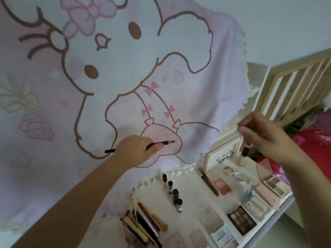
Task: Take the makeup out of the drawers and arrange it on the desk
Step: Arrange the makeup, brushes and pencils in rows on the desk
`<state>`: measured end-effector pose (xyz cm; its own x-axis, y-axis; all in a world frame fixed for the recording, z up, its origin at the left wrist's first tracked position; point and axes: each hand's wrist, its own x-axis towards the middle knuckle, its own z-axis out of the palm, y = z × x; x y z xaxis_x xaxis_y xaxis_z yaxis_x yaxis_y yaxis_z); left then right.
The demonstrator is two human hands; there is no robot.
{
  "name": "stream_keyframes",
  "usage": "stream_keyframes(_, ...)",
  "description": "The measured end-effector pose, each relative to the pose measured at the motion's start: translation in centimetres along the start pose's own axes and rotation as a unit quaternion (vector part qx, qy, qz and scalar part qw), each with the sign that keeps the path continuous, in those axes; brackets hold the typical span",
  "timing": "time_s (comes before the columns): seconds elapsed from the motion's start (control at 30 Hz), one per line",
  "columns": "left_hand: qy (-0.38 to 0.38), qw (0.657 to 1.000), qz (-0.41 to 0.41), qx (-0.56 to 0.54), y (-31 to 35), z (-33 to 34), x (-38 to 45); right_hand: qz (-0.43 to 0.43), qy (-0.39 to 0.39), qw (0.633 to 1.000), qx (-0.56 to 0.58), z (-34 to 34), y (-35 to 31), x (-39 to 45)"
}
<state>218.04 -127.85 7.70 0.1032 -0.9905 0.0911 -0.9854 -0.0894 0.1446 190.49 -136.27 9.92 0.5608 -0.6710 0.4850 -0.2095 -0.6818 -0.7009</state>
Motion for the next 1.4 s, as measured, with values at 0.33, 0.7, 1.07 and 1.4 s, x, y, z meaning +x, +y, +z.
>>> stream_keyframes(0.33,0.056,0.998,0.017,-0.029,3.1,-0.8,-0.7,0.008,-0.036,0.993,0.111,6.0,-0.5,1.3)
stream_keyframes(0.7,0.006,1.000,0.007,-0.007,3.3,0.6,-1.3,0.014,-0.069,0.993,0.096,7.5,-0.3,0.9)
stream_keyframes(1.07,-0.004,0.996,0.060,-0.065,4.0,4.0,-1.0,0.053,-0.114,0.991,0.048,8.0,1.4,0.4)
stream_keyframes(1.4,-0.158,0.896,-0.187,-0.369,7.8,14.6,3.5,0.303,-0.070,0.946,-0.096,9.1,12.5,-5.3)
